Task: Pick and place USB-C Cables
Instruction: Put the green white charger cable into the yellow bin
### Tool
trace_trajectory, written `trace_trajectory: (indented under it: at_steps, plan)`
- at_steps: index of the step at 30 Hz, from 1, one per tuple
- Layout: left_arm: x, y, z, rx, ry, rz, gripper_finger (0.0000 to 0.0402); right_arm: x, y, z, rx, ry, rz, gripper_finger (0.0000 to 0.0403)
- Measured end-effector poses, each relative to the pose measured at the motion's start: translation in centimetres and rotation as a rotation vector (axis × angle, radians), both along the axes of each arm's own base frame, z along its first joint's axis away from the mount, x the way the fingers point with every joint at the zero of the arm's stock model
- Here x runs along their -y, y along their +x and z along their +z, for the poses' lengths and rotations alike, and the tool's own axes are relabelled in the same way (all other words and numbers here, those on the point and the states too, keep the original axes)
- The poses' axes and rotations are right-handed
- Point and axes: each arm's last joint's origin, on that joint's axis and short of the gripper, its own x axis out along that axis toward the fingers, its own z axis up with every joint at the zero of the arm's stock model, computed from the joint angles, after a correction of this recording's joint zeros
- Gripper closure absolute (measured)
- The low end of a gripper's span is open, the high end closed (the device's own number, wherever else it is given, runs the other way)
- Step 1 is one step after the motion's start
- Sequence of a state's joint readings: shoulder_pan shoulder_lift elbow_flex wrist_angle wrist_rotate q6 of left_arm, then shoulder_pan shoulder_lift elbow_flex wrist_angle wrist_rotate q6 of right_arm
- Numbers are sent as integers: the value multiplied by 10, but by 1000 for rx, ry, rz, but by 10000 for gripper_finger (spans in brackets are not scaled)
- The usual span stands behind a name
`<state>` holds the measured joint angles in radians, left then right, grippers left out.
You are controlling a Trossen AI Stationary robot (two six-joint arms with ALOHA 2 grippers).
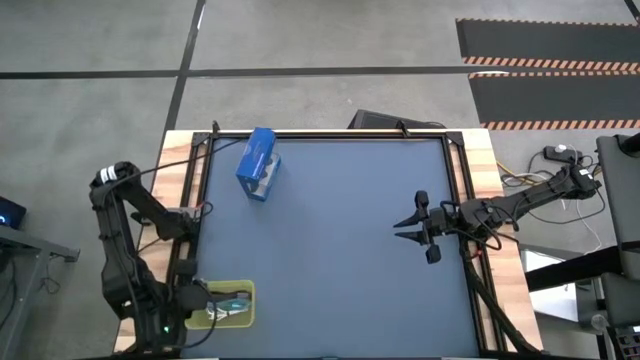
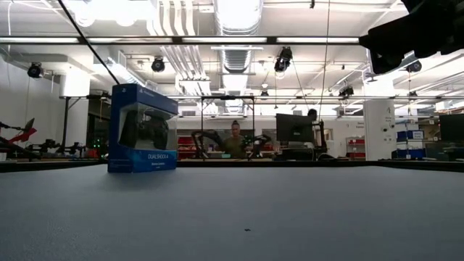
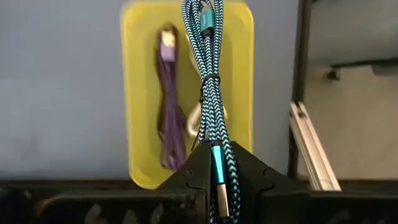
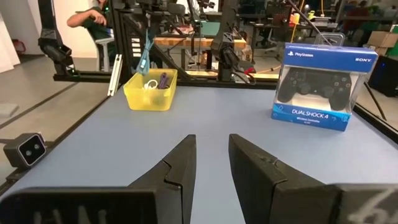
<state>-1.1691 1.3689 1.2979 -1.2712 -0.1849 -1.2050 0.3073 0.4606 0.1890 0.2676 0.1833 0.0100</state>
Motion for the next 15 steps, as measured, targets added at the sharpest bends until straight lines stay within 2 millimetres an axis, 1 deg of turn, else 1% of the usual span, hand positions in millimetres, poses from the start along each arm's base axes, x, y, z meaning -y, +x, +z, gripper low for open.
trace_trajectory:
  at_steps: [5,15]
  plan:
    - [9,-1,-8,-84,-5,-6,389,0,0,0,2,1,0,316]
    - [25,6,-30,-119,79,-2,376,0,0,0,0,6,0,316]
